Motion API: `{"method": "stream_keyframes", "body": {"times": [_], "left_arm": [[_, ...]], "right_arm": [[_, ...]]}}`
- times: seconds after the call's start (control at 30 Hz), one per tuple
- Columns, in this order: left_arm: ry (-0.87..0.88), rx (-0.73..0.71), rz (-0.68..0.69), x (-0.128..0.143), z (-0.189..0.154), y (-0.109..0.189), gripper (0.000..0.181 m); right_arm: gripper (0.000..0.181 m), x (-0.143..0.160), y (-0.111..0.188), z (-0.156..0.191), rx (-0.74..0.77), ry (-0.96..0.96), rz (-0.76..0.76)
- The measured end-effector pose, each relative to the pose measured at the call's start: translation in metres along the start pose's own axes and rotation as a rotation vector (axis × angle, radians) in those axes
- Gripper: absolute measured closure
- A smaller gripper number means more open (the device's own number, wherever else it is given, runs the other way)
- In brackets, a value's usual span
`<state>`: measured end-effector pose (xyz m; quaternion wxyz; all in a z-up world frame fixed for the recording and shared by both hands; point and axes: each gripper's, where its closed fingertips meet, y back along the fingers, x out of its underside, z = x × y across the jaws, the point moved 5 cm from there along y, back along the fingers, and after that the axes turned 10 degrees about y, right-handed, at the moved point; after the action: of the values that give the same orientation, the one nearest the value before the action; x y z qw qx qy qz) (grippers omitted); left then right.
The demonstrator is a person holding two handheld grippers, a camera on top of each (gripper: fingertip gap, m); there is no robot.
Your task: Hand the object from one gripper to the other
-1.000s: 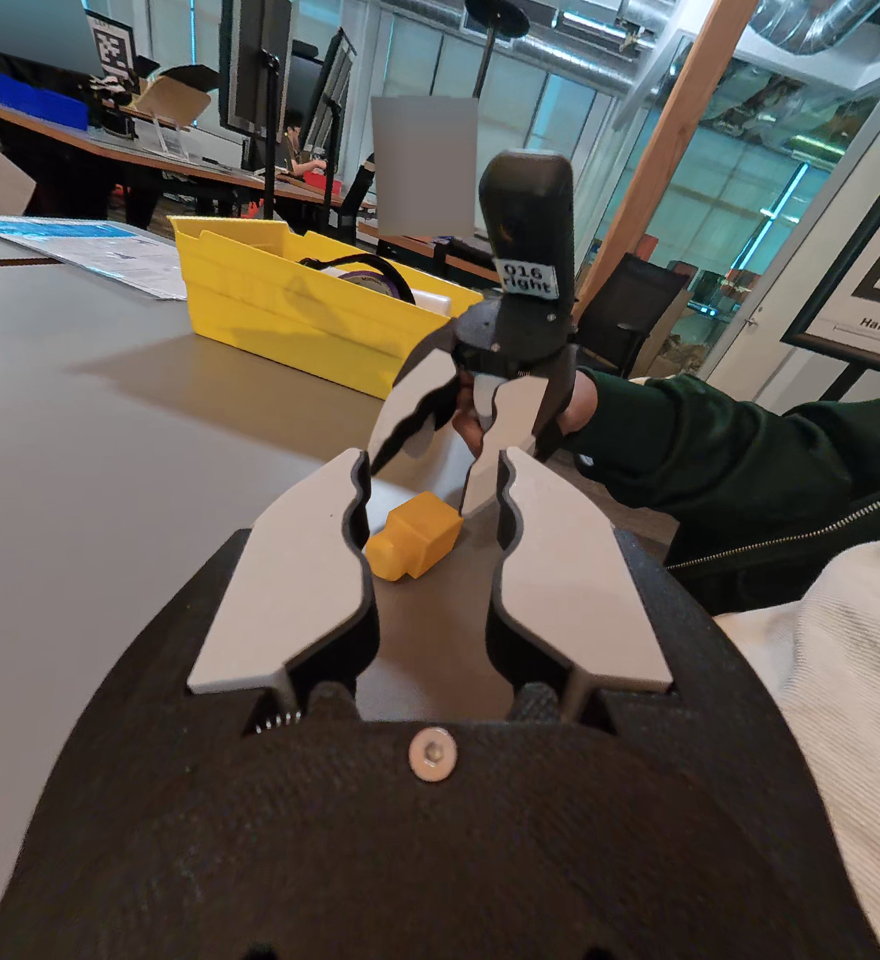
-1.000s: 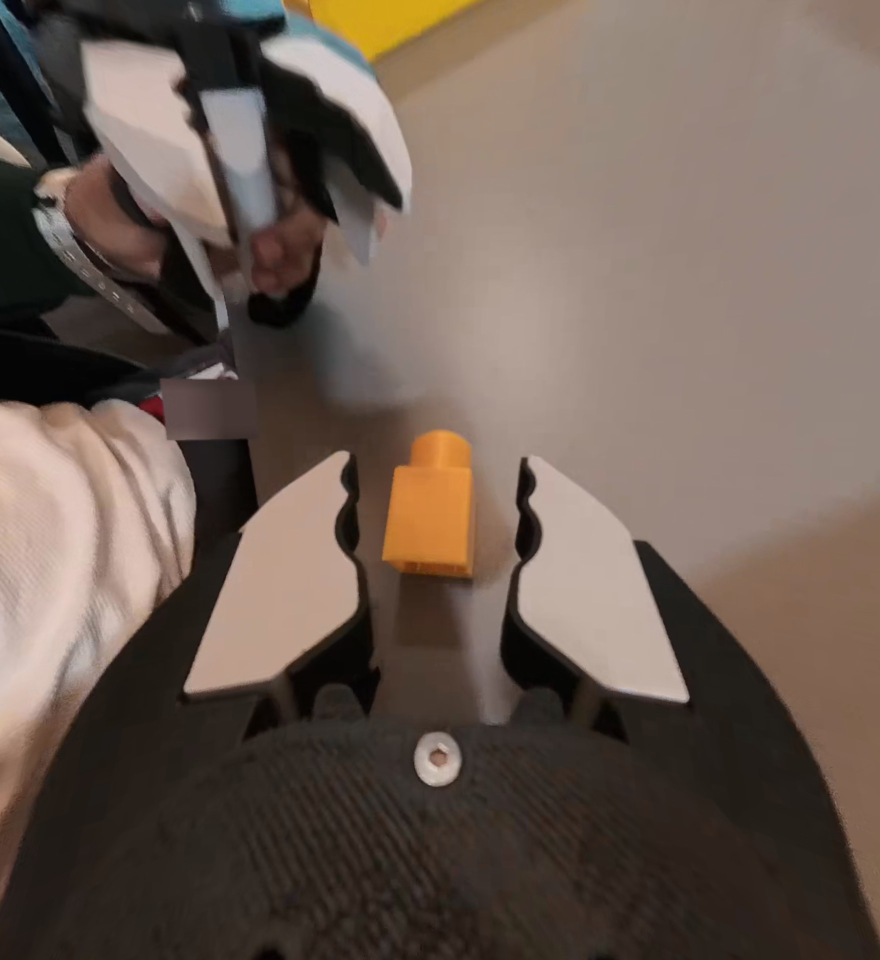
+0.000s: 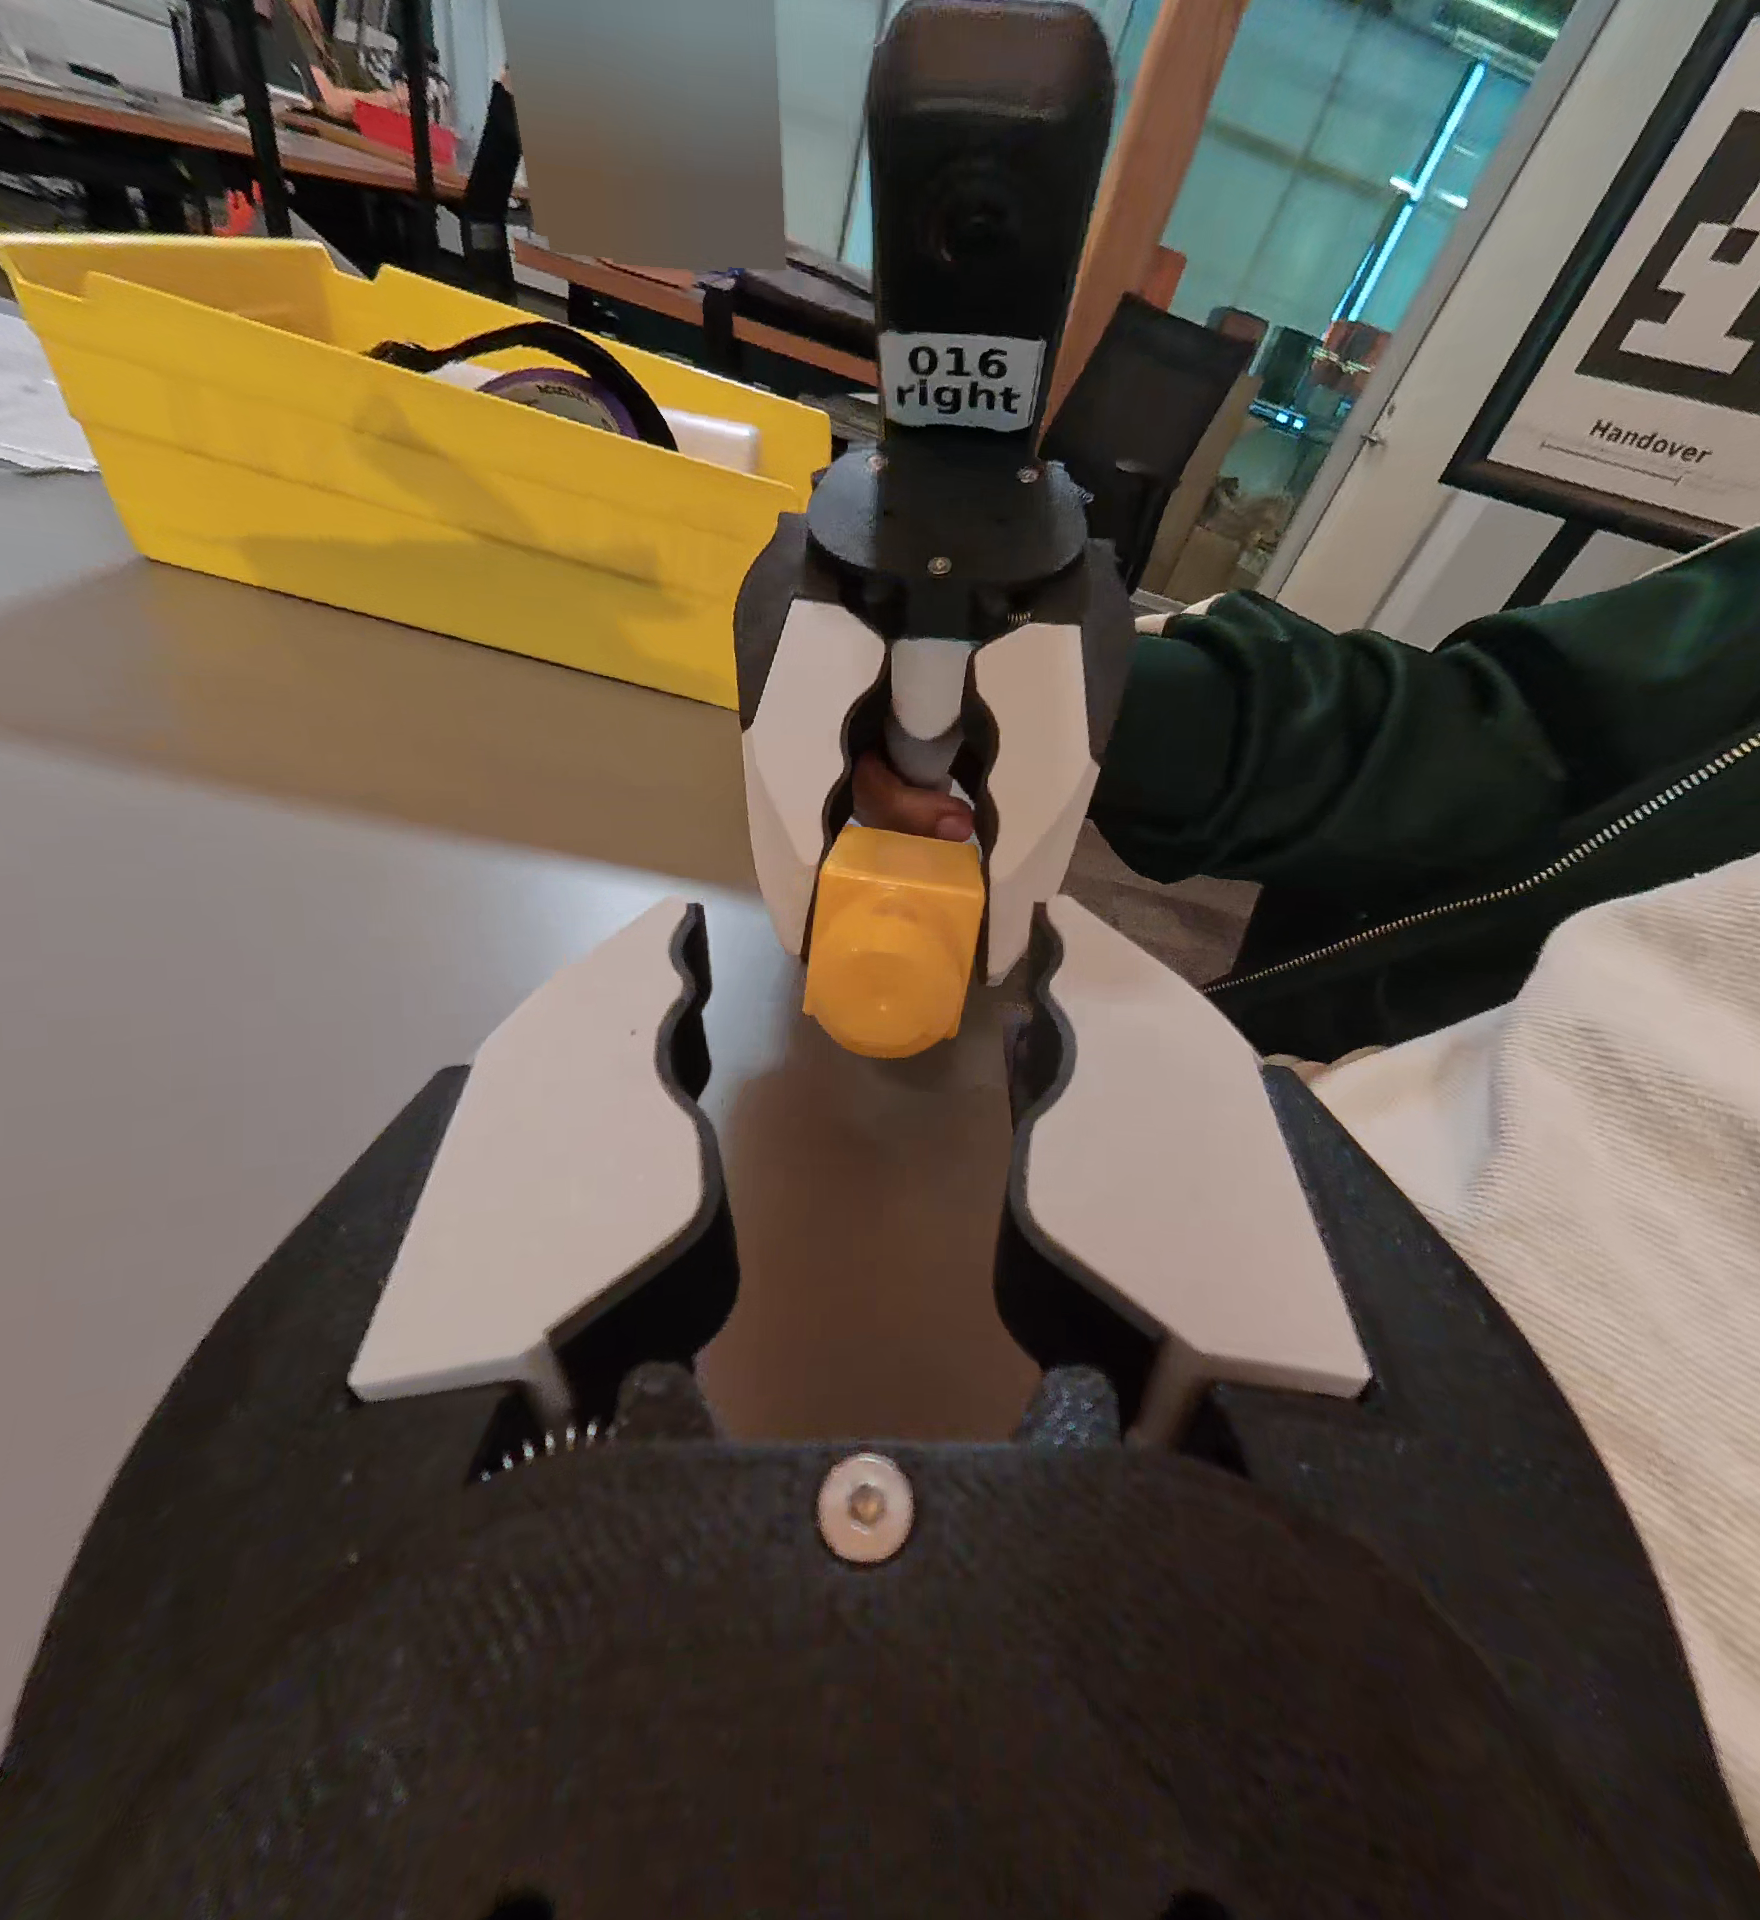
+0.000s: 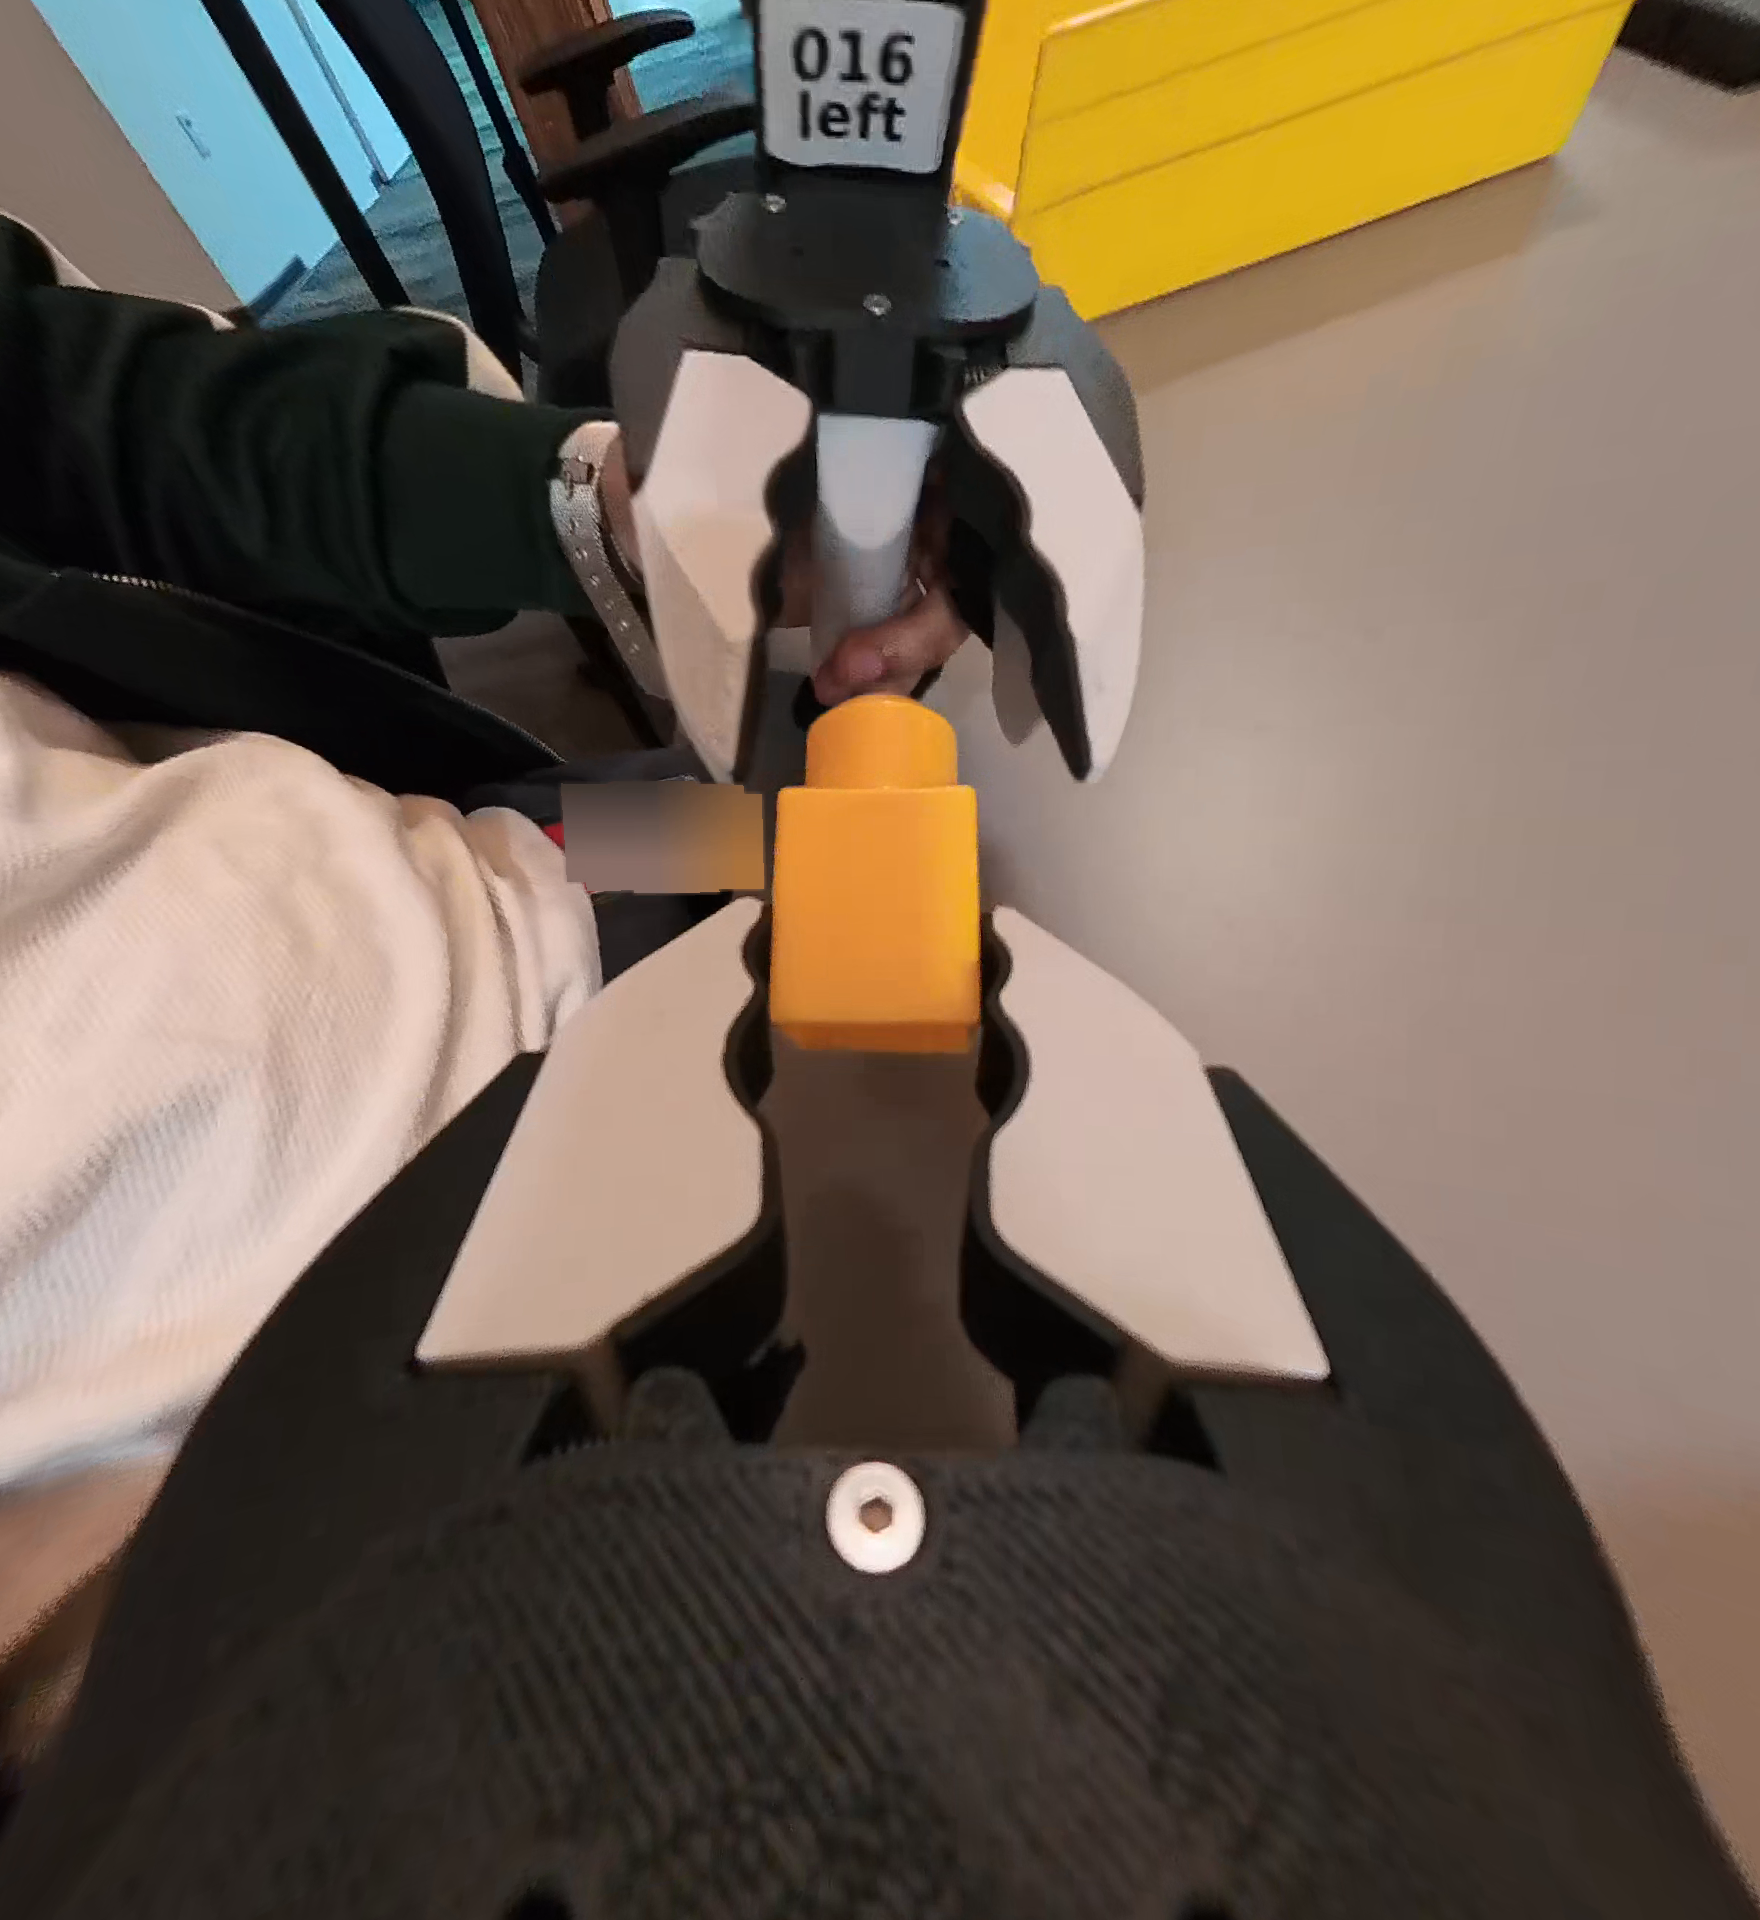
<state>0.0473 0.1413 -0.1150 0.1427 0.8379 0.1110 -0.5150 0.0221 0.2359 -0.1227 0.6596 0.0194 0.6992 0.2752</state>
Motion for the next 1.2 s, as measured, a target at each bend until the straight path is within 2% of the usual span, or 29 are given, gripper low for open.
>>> {"method": "stream_keyframes", "body": {"times": [0.13,0.2,0.37,0.47,0.5,0.57,0.63,0.73,0.83,0.87,0.93,1.0,1.1,1.2], "left_arm": [[-0.009,0.014,0.035,0.003,-0.004,-0.002,0.133],[-0.035,0.033,0.064,0.006,-0.008,-0.004,0.15],[-0.052,-0.014,0.099,0.008,-0.006,-0.007,0.15],[-0.042,-0.018,0.006,-0.003,-0.007,-0.002,0.15],[-0.026,-0.013,-0.037,-0.008,-0.006,0.002,0.15],[0.025,0.002,-0.118,-0.016,-0.003,0.011,0.15],[0.085,0.015,-0.175,-0.02,0.002,0.02,0.15],[0.161,0.033,-0.23,-0.024,0.008,0.029,0.15],[0.272,0.098,-0.23,-0.024,0.008,0.031,0.15],[0.328,0.14,-0.207,-0.022,0.007,0.03,0.149],[0.457,0.259,-0.14,-0.02,0.003,0.029,0.149],[0.553,0.304,-0.115,-0.018,0.003,0.027,0.148],[0.64,0.374,-0.11,-0.016,0.001,0.024,0.148],[0.657,0.374,-0.059,-0.01,0.0,0.018,0.149]], "right_arm": [[0.145,-0.006,0.0,0.002,-0.004,0.003,-0.029],[0.145,-0.004,0.0,0.002,-0.008,-0.008,-0.024],[0.141,-0.01,0.006,-0.006,0.064,0.027,-0.118],[0.1,-0.021,0.018,-0.019,0.22,0.074,-0.257],[0.091,-0.024,0.025,-0.024,0.277,0.088,-0.3],[0.08,-0.03,0.038,-0.03,0.387,0.141,-0.368],[0.077,-0.035,0.049,-0.032,0.491,0.235,-0.389],[0.084,-0.041,0.052,-0.026,0.57,0.39,-0.357],[0.104,-0.041,0.037,-0.014,0.542,0.54,-0.269],[0.106,-0.039,0.031,-0.01,0.516,0.576,-0.23],[0.109,-0.034,0.019,-0.004,0.455,0.607,-0.173],[0.112,-0.035,0.011,0.0,0.419,0.617,-0.162],[0.118,-0.037,0.007,0.003,0.416,0.633,-0.152],[0.135,-0.037,0.005,0.005,0.4,0.645,-0.153]]}}
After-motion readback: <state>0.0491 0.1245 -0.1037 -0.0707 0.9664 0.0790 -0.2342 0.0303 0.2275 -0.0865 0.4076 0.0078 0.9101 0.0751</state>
